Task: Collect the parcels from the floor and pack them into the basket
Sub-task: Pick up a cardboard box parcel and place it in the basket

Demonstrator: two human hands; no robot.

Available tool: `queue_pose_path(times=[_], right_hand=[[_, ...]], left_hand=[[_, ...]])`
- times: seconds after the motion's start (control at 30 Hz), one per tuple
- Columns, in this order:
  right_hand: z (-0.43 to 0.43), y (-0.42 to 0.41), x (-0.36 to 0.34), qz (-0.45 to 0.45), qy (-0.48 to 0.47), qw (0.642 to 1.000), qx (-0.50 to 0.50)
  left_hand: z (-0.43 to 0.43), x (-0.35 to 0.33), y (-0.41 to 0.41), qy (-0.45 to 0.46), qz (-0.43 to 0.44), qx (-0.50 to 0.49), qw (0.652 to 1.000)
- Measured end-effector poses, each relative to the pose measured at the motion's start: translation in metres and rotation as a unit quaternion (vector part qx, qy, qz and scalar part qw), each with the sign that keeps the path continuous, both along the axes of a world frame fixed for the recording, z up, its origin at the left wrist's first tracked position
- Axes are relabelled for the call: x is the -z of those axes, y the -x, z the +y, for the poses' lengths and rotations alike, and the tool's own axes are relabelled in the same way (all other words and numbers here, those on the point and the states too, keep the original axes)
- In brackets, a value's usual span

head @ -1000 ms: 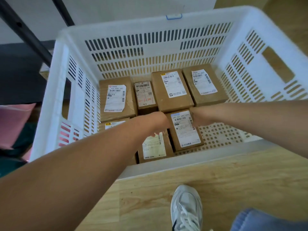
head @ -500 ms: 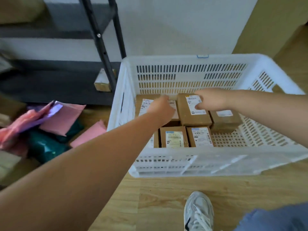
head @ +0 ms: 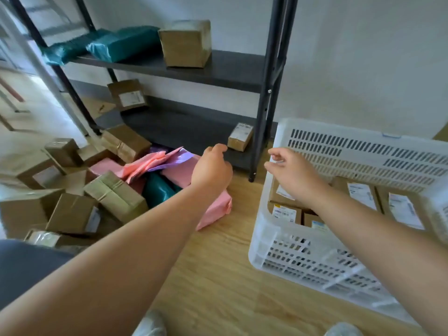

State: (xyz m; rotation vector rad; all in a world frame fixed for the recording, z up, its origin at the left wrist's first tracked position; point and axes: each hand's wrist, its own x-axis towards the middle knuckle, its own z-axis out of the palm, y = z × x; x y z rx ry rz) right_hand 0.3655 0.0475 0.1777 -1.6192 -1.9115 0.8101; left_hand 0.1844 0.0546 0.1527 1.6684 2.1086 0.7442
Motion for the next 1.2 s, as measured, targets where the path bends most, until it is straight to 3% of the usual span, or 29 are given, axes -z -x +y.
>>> queue_pose_path(times=[0.07,0.23,0.43,0.57,0.87,1.03,1.2], right_hand=[[-0.002,0.03,0.002,0.011,0.003,1.0,-0.014],[-0.002,0.091,0.014,0.0,0.022,0.998,-0.055],[0.012,0.162,0.04,-0.04,0.072,0.991,-0.107],[0.02,0.21,0.072,-0.042,0.12,0.983,-0.131],[0.026,0.281,0.15,-0.084,0.192,0.954,-0.217],[0.038,0.323,0.173,-0.124,0.206,0.94,-0.244],[0.052,0.358,0.184,-0.141,0.212,0.935,-0.248]], left_hand=[[-0.011,0.011,0.032,0.009,0.03,-0.021,0.999],[-0.043,0.043,0.101,0.04,0.003,-0.129,0.991],[-0.059,0.072,0.154,0.088,-0.091,-0.265,0.956],[-0.076,0.097,0.183,0.096,-0.103,-0.314,0.939],[-0.089,0.159,0.246,0.149,-0.109,-0.358,0.916],[-0.075,0.182,0.26,0.148,-0.239,-0.392,0.876],[-0.055,0.2,0.271,0.136,-0.295,-0.396,0.859]])
